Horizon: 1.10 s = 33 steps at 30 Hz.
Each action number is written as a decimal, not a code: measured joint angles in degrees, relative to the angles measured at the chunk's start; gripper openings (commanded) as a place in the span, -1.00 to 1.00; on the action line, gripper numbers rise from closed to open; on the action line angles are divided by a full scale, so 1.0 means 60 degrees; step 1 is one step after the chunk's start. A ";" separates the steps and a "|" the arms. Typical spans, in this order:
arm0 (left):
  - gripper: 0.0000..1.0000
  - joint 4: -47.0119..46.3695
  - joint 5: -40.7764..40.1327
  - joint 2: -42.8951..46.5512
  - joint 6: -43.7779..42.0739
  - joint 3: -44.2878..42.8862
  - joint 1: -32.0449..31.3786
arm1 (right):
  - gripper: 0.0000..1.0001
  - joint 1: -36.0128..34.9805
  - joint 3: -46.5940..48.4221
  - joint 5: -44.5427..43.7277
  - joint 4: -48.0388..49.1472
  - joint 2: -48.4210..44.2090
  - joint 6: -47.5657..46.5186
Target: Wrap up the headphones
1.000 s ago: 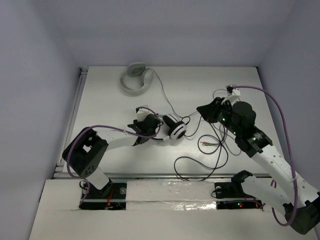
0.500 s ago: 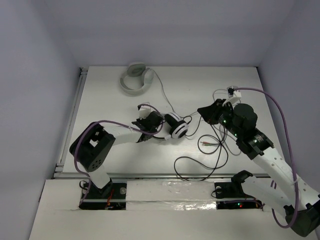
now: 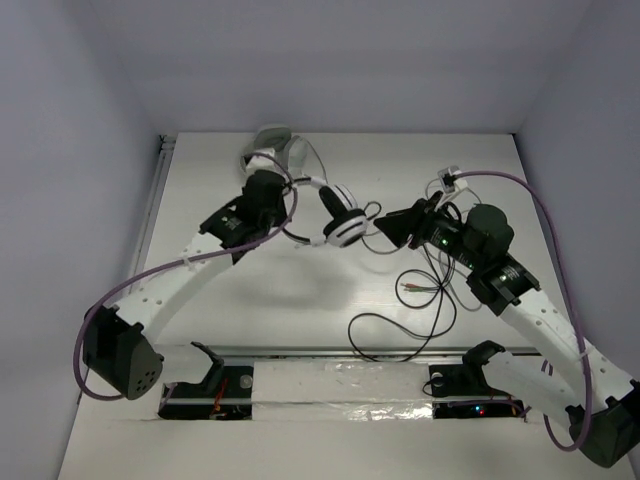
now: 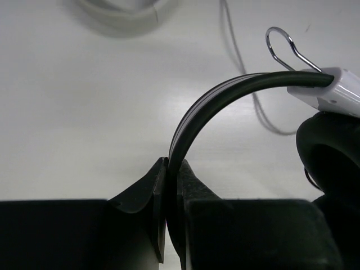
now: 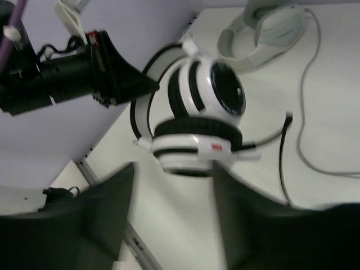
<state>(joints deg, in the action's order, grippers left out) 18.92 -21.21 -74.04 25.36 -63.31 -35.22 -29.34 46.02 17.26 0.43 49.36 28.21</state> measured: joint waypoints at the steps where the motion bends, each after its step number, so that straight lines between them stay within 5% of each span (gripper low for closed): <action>1: -1.00 0.0073 0.0306 0.0058 -0.0189 -0.0368 0.0284 | 0.55 0.0000 0.0000 0.0069 0.0153 0.0036 -0.0106; 11: -1.00 0.1253 0.3045 0.0098 -0.1326 -0.2601 0.2033 | 0.59 0.0000 -0.0415 0.0237 0.1515 0.0113 -0.1162; 25: -1.00 0.1891 0.4958 -0.0328 -0.1632 -0.5064 0.2269 | 0.56 0.0000 -0.1362 -0.0441 0.2007 0.1596 -0.1698; 33: -1.00 0.2535 0.5348 -0.0998 -0.1872 -0.6080 0.2539 | 0.15 0.0000 -0.1348 -0.1231 0.2069 0.2269 -0.1672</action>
<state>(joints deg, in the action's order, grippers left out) 34.13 10.87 -80.03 14.13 -99.79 -19.99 -29.34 37.93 9.87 12.84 62.98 18.17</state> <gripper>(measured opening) 0.044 0.646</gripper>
